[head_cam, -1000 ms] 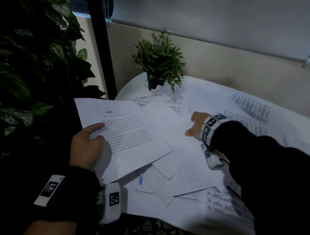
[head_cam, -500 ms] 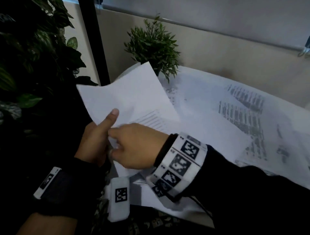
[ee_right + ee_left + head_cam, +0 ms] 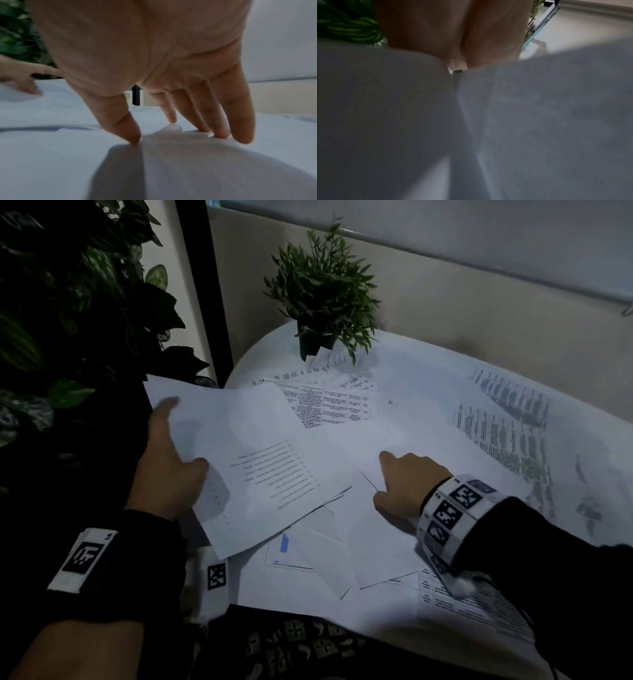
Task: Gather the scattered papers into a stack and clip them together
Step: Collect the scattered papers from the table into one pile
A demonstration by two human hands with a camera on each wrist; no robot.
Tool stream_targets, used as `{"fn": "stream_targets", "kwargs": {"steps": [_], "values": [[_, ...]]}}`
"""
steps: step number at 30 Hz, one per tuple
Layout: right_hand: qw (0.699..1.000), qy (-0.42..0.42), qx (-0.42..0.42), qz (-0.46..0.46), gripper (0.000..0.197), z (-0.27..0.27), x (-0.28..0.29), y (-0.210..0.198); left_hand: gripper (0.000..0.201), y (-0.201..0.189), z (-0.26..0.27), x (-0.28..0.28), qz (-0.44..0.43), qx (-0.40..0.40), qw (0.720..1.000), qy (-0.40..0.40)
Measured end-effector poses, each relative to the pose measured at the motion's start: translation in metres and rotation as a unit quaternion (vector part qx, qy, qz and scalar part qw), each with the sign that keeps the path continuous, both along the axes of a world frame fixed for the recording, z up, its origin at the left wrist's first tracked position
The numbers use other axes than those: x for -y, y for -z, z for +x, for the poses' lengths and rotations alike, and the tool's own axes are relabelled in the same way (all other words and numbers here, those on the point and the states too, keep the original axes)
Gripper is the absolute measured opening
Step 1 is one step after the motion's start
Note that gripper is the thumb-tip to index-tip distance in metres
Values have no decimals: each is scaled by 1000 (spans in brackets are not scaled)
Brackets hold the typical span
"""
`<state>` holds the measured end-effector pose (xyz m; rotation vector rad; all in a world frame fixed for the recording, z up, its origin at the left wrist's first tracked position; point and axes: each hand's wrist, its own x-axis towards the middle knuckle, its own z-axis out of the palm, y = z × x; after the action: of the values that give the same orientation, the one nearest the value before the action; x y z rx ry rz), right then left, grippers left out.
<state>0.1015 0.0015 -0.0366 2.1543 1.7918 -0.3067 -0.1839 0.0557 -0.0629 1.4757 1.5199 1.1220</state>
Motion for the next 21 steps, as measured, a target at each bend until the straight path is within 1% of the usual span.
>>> {"fn": "stream_targets", "kwargs": {"steps": [2,3,5,6,7,8,9,10,11,12,13,14,15,16,18,21], "values": [[999,-15,28,10,15,-7,3,-3,58,0,-1,-1,16,-45,999,-12],[999,-12,30,18,11,-7,5,-5,49,0,0,-1,27,-51,998,-15],[998,12,20,52,9,-1,4,-13,41,0,0,-1,39,-42,998,-9],[996,28,0,84,11,3,3,-21,41,-1,0,-1,38,-27,999,-4],[990,45,-41,127,12,7,2,-32,44,-2,2,-1,32,-10,999,1],[975,60,-114,179,14,9,-1,-45,48,-2,4,-1,26,7,1000,5],[952,70,-196,224,14,9,-5,-58,49,-3,7,0,17,24,1000,7],[932,76,-258,243,15,6,-9,-69,48,-3,10,0,12,39,999,8],[932,67,-270,231,17,2,-13,-74,46,-3,11,1,9,47,999,4],[955,45,-223,189,24,-6,-14,-72,46,-3,12,1,9,48,999,-2],[980,20,-146,132,36,-12,-13,-61,46,-3,11,1,9,45,999,-5],[995,2,-68,76,47,-17,-11,-46,47,-2,9,0,13,42,999,-6],[999,-2,-8,32,53,-20,-10,-31,47,-1,6,-1,14,40,999,-6],[1000,10,20,3,55,-22,-8,-20,47,1,4,-2,15,36,999,-6],[999,39,27,-12,50,-19,-9,-10,44,4,2,-4,14,28,999,-7],[998,20,52,5,30,-15,-10,-8,39,7,4,-7,14,8,1000,-2]]}}
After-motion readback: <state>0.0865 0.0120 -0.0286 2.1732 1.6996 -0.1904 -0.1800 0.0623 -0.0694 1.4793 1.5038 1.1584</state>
